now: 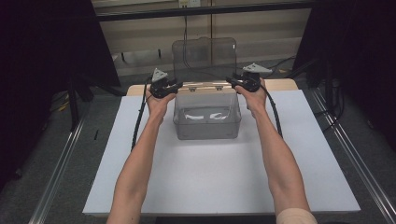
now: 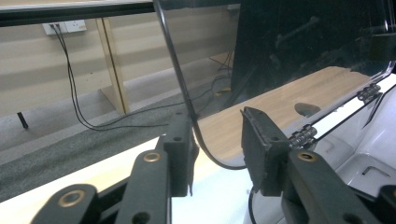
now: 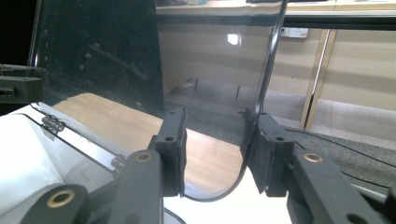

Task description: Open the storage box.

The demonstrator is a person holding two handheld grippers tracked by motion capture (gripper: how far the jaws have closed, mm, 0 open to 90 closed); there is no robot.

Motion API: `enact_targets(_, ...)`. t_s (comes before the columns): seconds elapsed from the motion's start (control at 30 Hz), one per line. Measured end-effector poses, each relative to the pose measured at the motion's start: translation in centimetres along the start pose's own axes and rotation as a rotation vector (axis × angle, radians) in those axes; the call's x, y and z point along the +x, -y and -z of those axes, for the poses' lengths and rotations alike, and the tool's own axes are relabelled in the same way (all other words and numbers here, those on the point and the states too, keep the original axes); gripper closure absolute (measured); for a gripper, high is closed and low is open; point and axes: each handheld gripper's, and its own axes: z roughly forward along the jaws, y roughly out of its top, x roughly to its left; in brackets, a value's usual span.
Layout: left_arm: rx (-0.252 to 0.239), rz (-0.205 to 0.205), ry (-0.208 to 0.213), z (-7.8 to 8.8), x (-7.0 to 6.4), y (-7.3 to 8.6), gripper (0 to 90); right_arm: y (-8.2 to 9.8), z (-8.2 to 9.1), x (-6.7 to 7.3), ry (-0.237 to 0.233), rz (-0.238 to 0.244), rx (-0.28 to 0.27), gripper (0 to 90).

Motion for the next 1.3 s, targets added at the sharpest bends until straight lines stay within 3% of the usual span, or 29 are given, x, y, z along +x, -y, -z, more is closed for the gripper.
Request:
enact_targets(0.33,0.008,0.037,0.013,-0.25,0.18,0.3,57.8,0.11,-0.26,-0.04,0.005,0.004,0.023,55.4)
enact_targets(0.63,0.013,0.046,0.019,-0.3,0.46,0.44,56.8,0.26,-0.25,-0.31,0.006,-0.031,0.042,53.3)
enact_targets(0.8,0.004,0.107,0.03,-0.52,0.52,0.63,55.9,0.23,-0.28,-0.41,0.0,-0.039,0.05,53.1)
enact_targets(1.03,0.014,0.145,0.044,-0.67,0.77,0.72,55.5,0.4,-0.39,-0.61,0.004,-0.053,0.064,55.2)
enact_targets(1.3,0.021,0.159,0.04,-0.71,0.7,0.65,55.2,0.47,-0.46,-0.65,0.007,-0.075,0.068,55.8)
